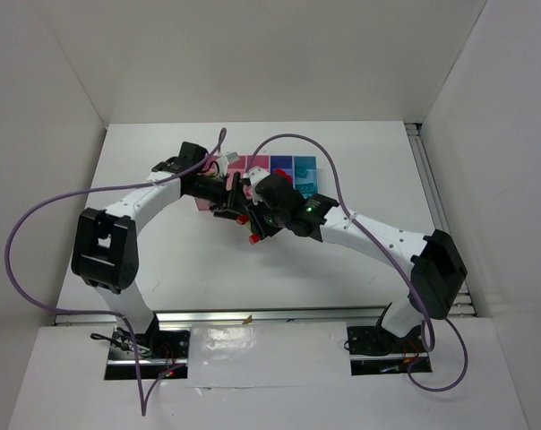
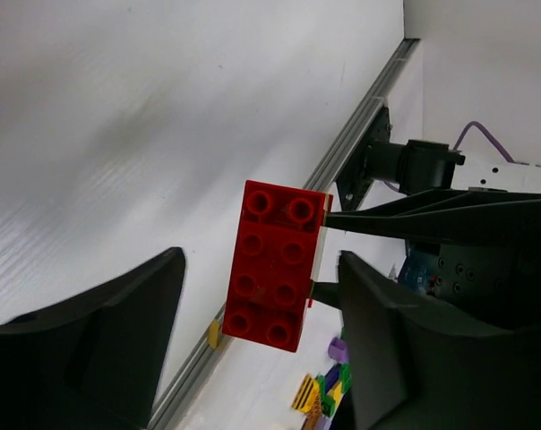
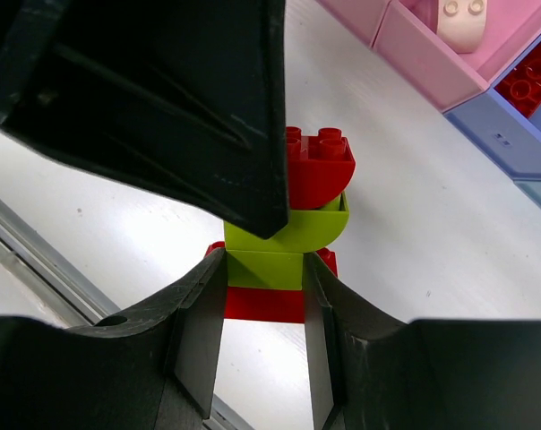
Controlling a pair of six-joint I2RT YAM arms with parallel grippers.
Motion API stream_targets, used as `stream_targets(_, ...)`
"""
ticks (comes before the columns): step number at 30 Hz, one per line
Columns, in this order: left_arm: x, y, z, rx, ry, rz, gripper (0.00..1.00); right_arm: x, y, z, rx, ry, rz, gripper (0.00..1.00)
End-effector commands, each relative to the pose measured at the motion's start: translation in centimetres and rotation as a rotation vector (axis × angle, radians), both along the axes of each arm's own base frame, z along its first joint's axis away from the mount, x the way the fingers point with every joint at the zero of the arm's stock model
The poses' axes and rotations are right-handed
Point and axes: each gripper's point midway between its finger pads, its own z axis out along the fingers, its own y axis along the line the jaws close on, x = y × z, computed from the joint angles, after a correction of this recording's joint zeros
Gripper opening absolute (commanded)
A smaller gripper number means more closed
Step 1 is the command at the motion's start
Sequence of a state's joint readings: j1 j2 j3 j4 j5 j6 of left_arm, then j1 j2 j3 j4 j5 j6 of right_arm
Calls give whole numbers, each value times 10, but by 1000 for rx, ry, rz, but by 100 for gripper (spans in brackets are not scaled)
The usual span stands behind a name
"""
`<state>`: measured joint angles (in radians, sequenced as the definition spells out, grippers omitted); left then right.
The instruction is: Sort the legos into containers by color
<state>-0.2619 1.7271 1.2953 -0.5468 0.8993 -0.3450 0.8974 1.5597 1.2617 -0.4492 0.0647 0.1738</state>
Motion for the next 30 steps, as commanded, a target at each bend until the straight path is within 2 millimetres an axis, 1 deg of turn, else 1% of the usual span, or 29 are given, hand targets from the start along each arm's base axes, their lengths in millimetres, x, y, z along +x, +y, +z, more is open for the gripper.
stream_targets(1,-4,-8,2,-69,1,-49,76,6,10,26,70,-64,-1,26)
stream_targets(3,-5,-8,3,-77,3,-53,70,6,10,26,70,-64,-1,26)
stream_targets(4,-2,-5,3,-77,3,-44,62,6,10,26,70,-64,-1,26)
stream_targets(6,-3,-6,4,-86,5,-50,52,6,10,26,70,-64,-1,26)
stream_targets(7,-4,-7,6,-94,7,-54,46,6,11,22,62,-58,-1,26)
stream_targets(8,-2,-4,6,-94,7,-45,40,6,11,22,62,-58,-1,26)
stream_targets(9,-2,-4,6,-94,7,-45,25,8,10,22,58,-62,-8,26)
stream_targets(11,3,2,13,-105,-10,-31,14,9,9,22,54,-68,-16,26)
stream_targets(13,5,1,15,-107,-19,-31,0,9,6,21,43,-67,-23,25)
stream_targets(15,7,5,15,-107,-20,-20,0,11,5,21,37,-74,-33,25)
stream_targets(16,12,7,18,-109,-31,-10,0,11,5,21,37,-74,-33,25)
stream_targets(19,15,13,15,-89,-19,19,0,9,2,15,22,-62,-33,22)
stream_targets(23,22,20,13,-71,-16,54,0,6,1,14,24,-56,-26,19)
stream_targets(24,24,24,14,-61,-28,70,0,6,1,14,24,-56,-26,19)
stream_targets(25,26,28,14,-61,-28,79,0,3,-2,9,8,-44,-26,19)
stream_targets(26,28,27,17,-64,-28,84,0,5,-3,9,4,-49,-32,19)
stream_targets(27,29,28,16,-54,-30,90,0,4,-3,9,9,-44,-39,18)
stream_targets(28,35,32,18,-45,-45,107,0,3,-8,7,-3,-43,-45,18)
stream_targets(30,38,32,20,-38,-49,118,0,3,-8,7,-3,-43,-45,18)
